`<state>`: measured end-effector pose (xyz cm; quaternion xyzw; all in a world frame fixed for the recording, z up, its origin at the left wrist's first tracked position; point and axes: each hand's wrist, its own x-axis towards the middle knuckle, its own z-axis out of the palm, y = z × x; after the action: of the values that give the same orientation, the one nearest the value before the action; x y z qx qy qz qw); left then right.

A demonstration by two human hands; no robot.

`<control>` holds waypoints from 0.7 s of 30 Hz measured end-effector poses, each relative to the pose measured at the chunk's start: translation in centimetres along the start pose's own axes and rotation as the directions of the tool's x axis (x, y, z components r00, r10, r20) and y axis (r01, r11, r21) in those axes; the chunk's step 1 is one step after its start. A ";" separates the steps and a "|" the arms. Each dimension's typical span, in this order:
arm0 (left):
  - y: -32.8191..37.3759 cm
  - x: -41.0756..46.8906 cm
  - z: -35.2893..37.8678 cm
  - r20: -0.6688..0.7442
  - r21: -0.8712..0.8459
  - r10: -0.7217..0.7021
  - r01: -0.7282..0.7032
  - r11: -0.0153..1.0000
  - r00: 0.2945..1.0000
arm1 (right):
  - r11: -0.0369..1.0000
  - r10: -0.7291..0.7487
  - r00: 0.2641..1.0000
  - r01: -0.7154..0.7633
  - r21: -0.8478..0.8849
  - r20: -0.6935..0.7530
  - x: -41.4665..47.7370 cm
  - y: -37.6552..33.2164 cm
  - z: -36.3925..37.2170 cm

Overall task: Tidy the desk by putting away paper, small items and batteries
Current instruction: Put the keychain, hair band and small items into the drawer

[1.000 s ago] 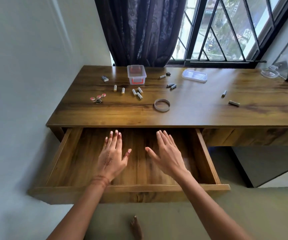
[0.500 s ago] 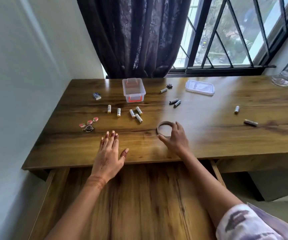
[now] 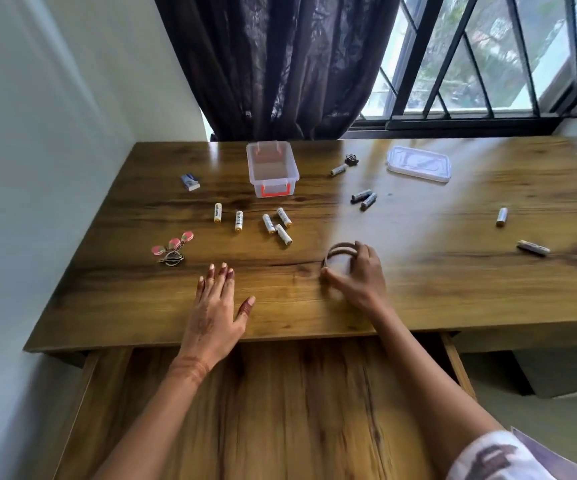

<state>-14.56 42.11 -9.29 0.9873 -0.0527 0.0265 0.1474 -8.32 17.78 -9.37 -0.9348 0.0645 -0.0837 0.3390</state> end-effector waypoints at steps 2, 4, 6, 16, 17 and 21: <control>0.6 -0.2 0.4 0.000 -0.011 0.008 -0.008 1.000 1.000 | 1.000 -0.010 1.000 0.011 0.029 -0.017 -0.7 0.1 -0.4; 1.3 -0.6 0.8 0.003 -0.016 0.019 -0.019 1.000 1.000 | 0.998 -0.025 0.999 0.026 0.049 -0.030 -1.8 0.2 -1.1; 2.1 -1.1 1.1 0.007 -0.014 0.027 -0.027 1.000 1.000 | 0.997 -0.046 0.998 0.049 0.057 -0.048 -3.5 0.0 -2.2; 5.0 -6.3 3.1 -0.014 -0.007 0.024 -0.024 1.000 1.000 | 0.997 -0.066 0.998 0.066 0.036 0.006 -17.3 5.0 -5.2; 5.1 -6.9 3.3 -0.018 -0.016 0.017 -0.018 1.000 1.000 | 0.999 -0.031 0.998 0.032 -0.013 0.058 -18.1 6.1 -5.0; 5.5 -8.7 3.7 -0.019 -0.016 0.001 -0.002 1.000 1.000 | 0.984 0.144 0.945 -0.106 -0.142 0.294 -19.4 9.0 -4.1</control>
<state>-23.65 36.63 -11.83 0.9858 -0.0522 0.0355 0.1558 -28.66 11.84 -14.28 -0.9499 0.0760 0.0864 0.2907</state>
